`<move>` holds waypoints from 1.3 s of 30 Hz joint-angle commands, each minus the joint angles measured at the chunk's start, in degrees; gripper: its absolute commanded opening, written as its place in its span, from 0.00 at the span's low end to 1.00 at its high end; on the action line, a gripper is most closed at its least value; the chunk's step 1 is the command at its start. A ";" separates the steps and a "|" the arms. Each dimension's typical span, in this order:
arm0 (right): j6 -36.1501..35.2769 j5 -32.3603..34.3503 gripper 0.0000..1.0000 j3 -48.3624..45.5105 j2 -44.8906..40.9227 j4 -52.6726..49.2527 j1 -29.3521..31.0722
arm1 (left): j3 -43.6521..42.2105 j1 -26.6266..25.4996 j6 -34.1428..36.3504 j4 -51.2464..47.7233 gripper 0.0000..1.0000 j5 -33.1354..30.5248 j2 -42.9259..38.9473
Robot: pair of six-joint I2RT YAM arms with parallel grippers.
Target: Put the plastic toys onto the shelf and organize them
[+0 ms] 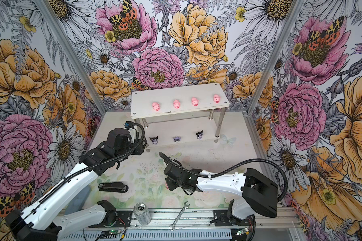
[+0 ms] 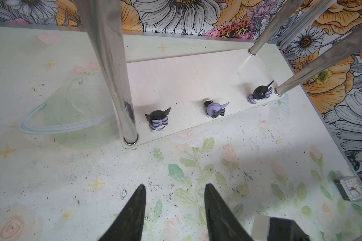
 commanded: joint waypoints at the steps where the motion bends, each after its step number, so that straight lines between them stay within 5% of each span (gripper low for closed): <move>1: 1.51 -2.07 0.00 -0.24 2.96 3.61 0.84 | -1.60 0.62 -1.63 2.71 0.48 3.08 0.23; 13: 7.01 -0.57 0.00 -13.03 -0.13 10.62 0.81 | -5.14 -1.04 -3.55 6.48 0.48 6.55 3.23; 27: 8.05 2.18 0.00 -17.73 -7.85 10.36 0.74 | -8.58 -19.79 -7.58 6.30 0.60 5.40 16.12; 39: 8.45 13.41 0.00 -25.84 -40.39 -5.32 -4.97 | -7.81 -29.14 -12.32 5.11 0.61 6.87 27.32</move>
